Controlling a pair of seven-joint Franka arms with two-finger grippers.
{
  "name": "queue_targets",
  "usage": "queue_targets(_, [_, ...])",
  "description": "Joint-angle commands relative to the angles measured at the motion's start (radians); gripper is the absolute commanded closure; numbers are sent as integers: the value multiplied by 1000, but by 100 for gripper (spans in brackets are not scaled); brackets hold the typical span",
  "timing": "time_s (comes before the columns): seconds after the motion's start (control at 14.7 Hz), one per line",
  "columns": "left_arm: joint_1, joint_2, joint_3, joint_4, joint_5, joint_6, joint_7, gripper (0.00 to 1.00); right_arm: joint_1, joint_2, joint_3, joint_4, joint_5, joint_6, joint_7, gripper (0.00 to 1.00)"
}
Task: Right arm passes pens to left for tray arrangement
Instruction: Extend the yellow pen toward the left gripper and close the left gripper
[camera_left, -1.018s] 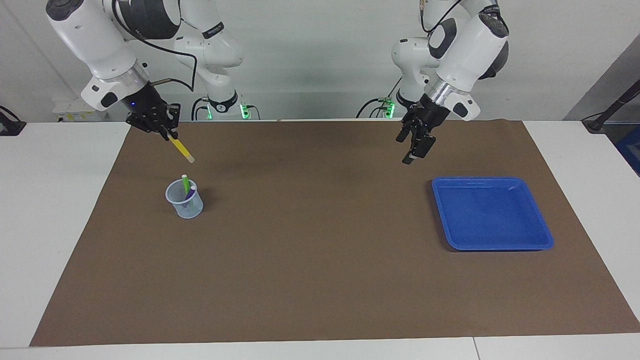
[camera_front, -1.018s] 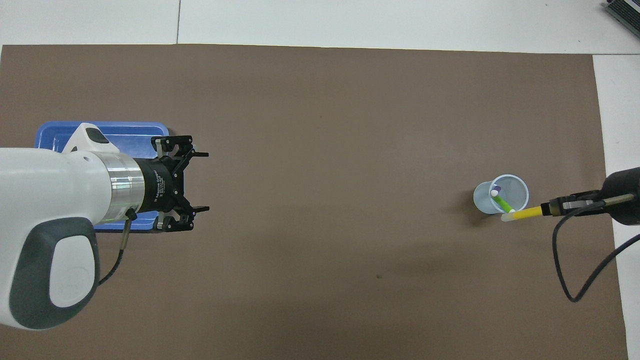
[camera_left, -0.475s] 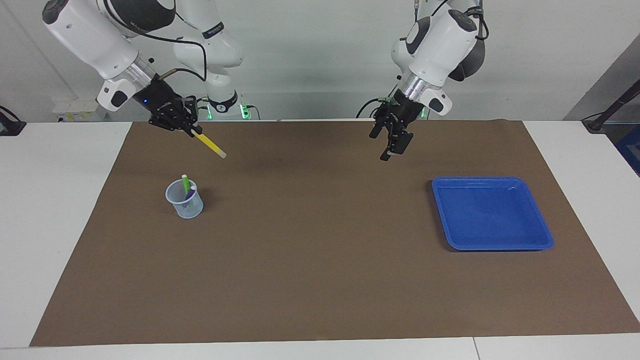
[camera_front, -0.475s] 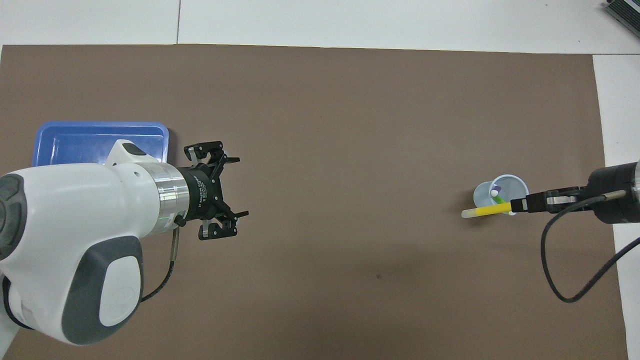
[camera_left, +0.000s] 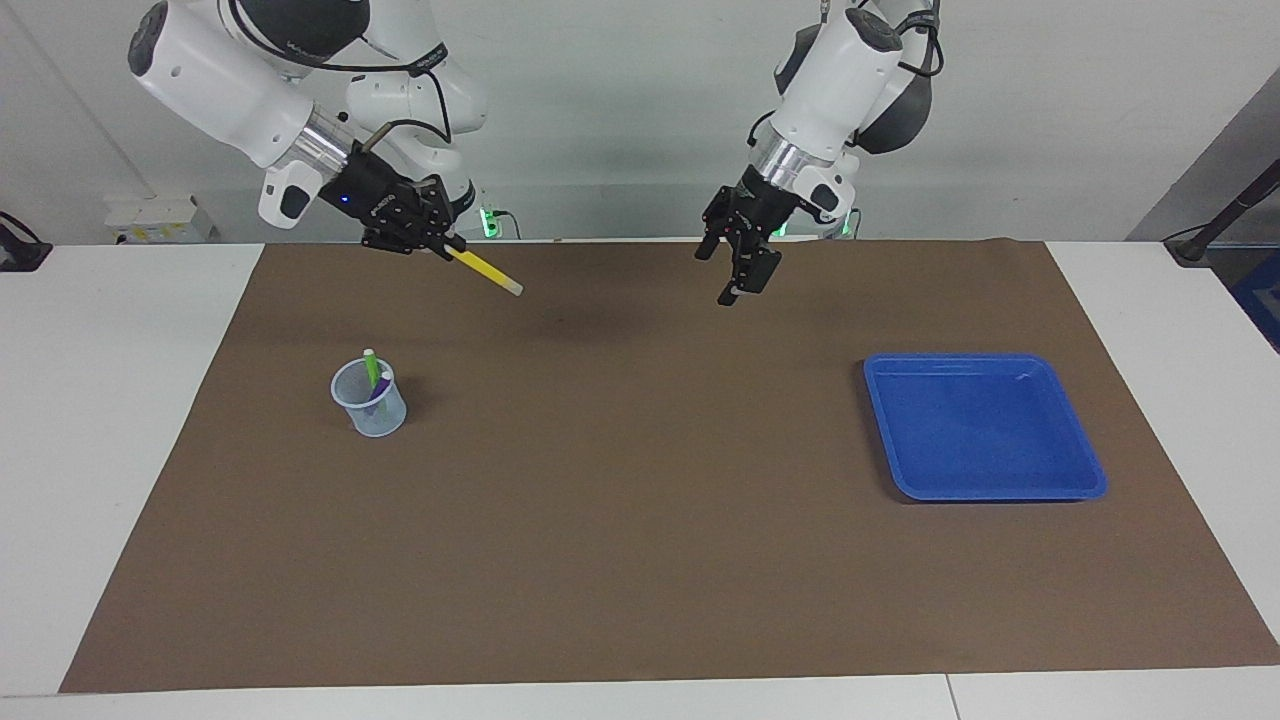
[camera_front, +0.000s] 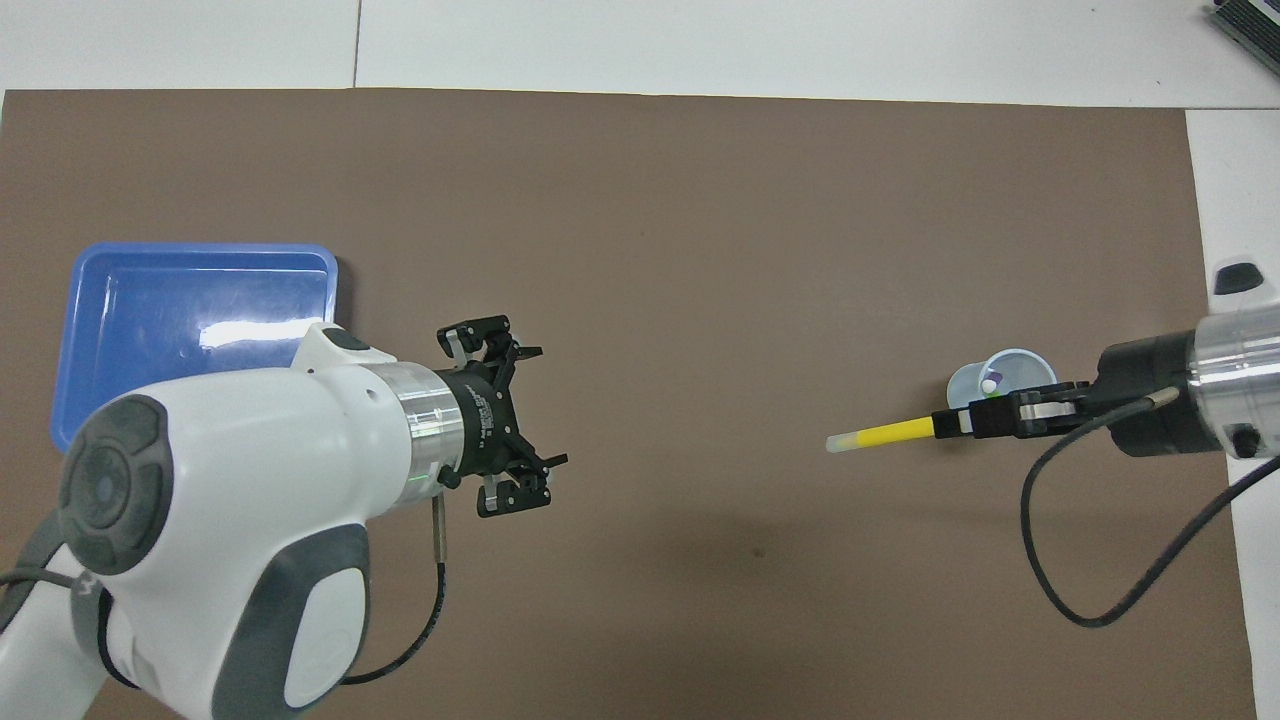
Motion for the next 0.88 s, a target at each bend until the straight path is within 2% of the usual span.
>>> queue_targets(0.0, [-76,4,11,-7,-13,89,-57,0,25,-20,-1,-40,77,9,-2,100])
queue_targets(0.14, [-124,51,11,11,-11,200,-94,0,44,-21,-1,-62,151,10,-7,100])
queue_targets(0.34, [-153,133,11,54,-11,285,-114,0,75,-26,-1,-81,226,10,-22,100])
queue_targets(0.61, [-193,145,8,105,-2,180,-310,0,92,-40,-1,-112,298,15,-28,100])
queue_targets(0.81, [-221,142,11,107,-1,143,-320,0,92,-40,-1,-112,300,9,-28,100])
